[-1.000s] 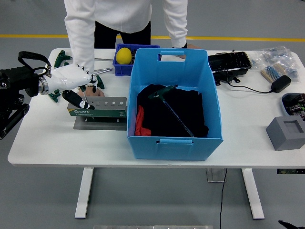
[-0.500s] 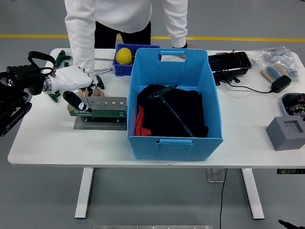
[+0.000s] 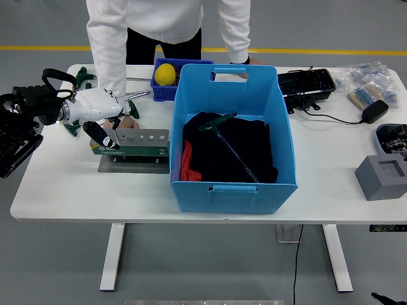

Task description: Lift tool from toolbox,place it in box,lift tool from toolbox,place it in box

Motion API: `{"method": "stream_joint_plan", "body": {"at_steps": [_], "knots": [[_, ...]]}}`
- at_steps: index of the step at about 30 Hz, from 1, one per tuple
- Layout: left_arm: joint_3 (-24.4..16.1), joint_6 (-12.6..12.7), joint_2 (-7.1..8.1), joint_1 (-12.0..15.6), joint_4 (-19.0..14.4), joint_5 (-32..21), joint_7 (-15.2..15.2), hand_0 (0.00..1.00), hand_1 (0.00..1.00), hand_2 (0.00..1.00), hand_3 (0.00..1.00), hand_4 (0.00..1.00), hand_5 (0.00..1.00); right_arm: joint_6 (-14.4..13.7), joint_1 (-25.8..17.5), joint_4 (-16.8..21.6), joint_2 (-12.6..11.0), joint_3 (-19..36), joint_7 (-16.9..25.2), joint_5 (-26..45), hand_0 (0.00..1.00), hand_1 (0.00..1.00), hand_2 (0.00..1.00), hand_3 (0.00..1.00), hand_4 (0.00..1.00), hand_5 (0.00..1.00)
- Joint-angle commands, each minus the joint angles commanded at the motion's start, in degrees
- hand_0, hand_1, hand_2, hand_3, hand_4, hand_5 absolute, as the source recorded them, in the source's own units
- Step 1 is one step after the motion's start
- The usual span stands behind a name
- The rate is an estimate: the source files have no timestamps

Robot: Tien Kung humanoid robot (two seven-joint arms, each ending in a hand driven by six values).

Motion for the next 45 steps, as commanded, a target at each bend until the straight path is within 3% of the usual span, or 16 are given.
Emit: {"method": "stream_joint_plan", "body": {"at_steps": [2,7,8,13,14,19,20,25,26,31,32,37,38,43,44,45], "knots": [[0.5,0.1,-0.04,-0.2,0.6,-0.1,0.2,0.842,0.676,0.555,0.442,0.935,0.671,0.0,0.0,0.0,0.0,0.0,0.0,0.0,0.62,0.603,0.664,0.54,0.776,0.658],[1.4,0.3,-0.15,-0.6,1.4,-0.2,0.6,0.842,0.676,0.555,0.442,0.935,0.671,0.0,0.0,0.0,0.0,0.0,0.0,-0.1,0.62,0.603,0.664,0.54,0.776,0.658],[1.5,0.4,-0.15,-0.7,1.4,-0.2,0.6,0.844,0.611,0.474,0.384,0.929,0.676,0.0,0.0,0.0,0.0,0.1,0.0,-0.1,0.62,0.603,0.665,0.539,0.776,0.658],[2.1,0.9,-0.18,-0.8,1.2,-0.4,0.6,0.844,0.611,0.474,0.384,0.929,0.676,0.0,-0.1,0.0,0.0,0.2,-0.1,-0.3,0.62,0.603,0.665,0.539,0.776,0.658],[2.3,0.9,-0.25,-0.8,1.3,-0.5,0.6,0.84,0.508,0.393,0.329,0.928,0.676,0.0,-0.1,0.0,0.0,0.2,-0.1,-0.4,0.621,0.602,0.665,0.54,0.776,0.658],[2.8,1.4,-0.42,-0.7,1.5,-0.9,0.3,0.84,0.508,0.393,0.329,0.928,0.676,-0.1,-0.2,0.0,0.1,0.2,0.0,-0.2,0.621,0.602,0.665,0.54,0.776,0.658],[3.0,1.6,-0.47,-0.7,1.5,-1.1,0.2,0.841,0.405,0.333,0.295,0.929,0.678,-0.1,-0.3,0.0,0.1,0.2,0.0,-0.2,0.621,0.602,0.665,0.539,0.776,0.658],[3.5,2.4,-0.57,-0.6,1.6,-1.8,-0.4,0.841,0.405,0.333,0.295,0.929,0.678,0.0,-0.3,0.0,0.1,0.3,-0.1,-0.5,0.621,0.602,0.665,0.539,0.776,0.658],[3.5,2.5,-0.56,-0.6,1.6,-2.0,-0.4,0.806,0.335,0.281,0.26,0.926,0.677,0.0,-0.3,0.0,0.1,0.3,-0.1,-0.5,0.621,0.602,0.665,0.539,0.777,0.658],[3.7,2.9,-0.5,-0.7,1.3,-2.2,-0.2,0.806,0.335,0.281,0.26,0.926,0.677,0.0,-0.4,0.0,0.1,0.4,-0.1,-0.7,0.621,0.602,0.665,0.539,0.777,0.658],[3.7,3.2,-0.51,-0.7,1.3,-2.3,-0.2,0.579,0.272,0.245,0.221,0.921,0.652,-0.1,-0.4,0.0,0.1,0.4,-0.1,-0.7,0.621,0.604,0.665,0.54,0.777,0.658],[3.4,5.1,-0.77,-0.6,2.1,-2.9,-0.6,0.579,0.272,0.245,0.221,0.921,0.652,-0.1,-0.2,0.0,0.0,0.2,0.0,-0.2,0.621,0.604,0.665,0.54,0.777,0.658],[3.3,5.6,-0.87,-0.6,2.3,-3.0,-0.8,0.335,0.214,0.212,0.18,0.951,0.537,-0.1,-0.2,0.0,0.0,0.0,0.1,0.0,0.621,0.601,0.665,0.54,0.777,0.658],[3.3,8.0,-1.43,-0.6,3.4,-3.6,-1.7,0.335,0.214,0.212,0.18,0.951,0.537,-0.1,0.0,0.0,-0.1,-0.3,0.2,0.6,0.621,0.601,0.665,0.54,0.777,0.658],[3.2,8.6,-1.54,-0.6,3.6,-3.9,-2.1,0.223,0.149,0.165,0.138,0.978,0.44,-0.1,0.1,-0.1,-0.1,-0.4,0.2,0.6,0.621,0.602,0.665,0.54,0.777,0.657],[3.1,9.3,-1.63,-0.6,3.8,-4.2,-2.6,0.223,0.149,0.165,0.138,0.978,0.44,-0.1,0.1,-0.1,-0.1,-0.4,0.2,0.7,0.621,0.602,0.665,0.54,0.777,0.657]]}}
